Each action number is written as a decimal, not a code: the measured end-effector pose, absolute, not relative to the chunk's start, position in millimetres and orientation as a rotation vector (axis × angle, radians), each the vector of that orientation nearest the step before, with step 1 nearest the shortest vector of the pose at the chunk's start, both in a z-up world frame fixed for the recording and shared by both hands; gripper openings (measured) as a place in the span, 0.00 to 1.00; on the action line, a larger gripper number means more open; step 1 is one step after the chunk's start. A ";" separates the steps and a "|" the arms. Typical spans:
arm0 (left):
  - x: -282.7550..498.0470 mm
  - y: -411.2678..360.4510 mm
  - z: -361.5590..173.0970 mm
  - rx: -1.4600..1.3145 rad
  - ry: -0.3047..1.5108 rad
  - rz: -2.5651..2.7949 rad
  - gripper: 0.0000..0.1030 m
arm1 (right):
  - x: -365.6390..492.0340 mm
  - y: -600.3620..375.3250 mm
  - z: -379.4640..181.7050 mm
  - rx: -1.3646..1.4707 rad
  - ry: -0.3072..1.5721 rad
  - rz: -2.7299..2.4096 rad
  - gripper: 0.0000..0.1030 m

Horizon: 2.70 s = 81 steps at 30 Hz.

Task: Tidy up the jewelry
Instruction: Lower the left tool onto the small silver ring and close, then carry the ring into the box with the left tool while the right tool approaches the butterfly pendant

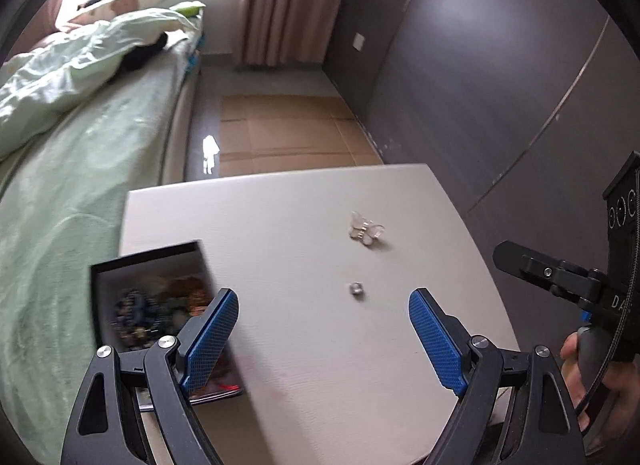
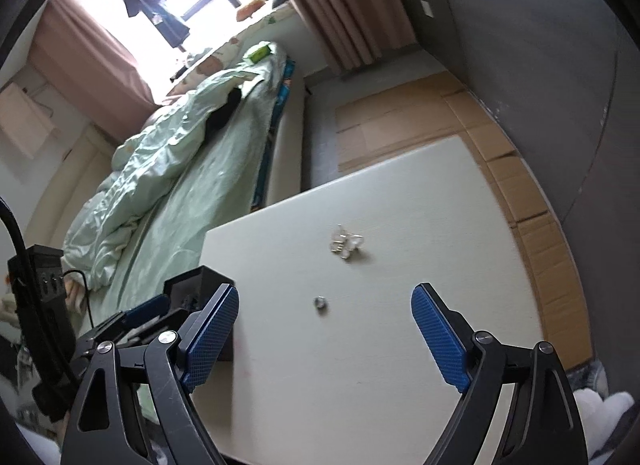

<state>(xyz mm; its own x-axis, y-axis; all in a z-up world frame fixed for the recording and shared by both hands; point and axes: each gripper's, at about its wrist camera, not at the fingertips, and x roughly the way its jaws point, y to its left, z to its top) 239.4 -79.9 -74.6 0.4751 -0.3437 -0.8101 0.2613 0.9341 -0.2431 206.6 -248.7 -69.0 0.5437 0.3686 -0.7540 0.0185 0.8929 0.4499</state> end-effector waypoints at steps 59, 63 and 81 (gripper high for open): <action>277.3 -83.1 -99.1 -0.055 1.005 -0.292 0.13 | 260.4 -241.5 -134.4 0.298 1.037 0.199 0.66; 277.8 -62.7 -93.0 -0.092 0.976 -0.275 0.13 | 267.3 -225.7 -143.2 0.227 1.035 0.212 0.66; 283.8 -10.7 -86.6 -0.205 0.935 -0.260 0.13 | 288.4 -179.5 -156.3 0.149 1.017 0.194 0.63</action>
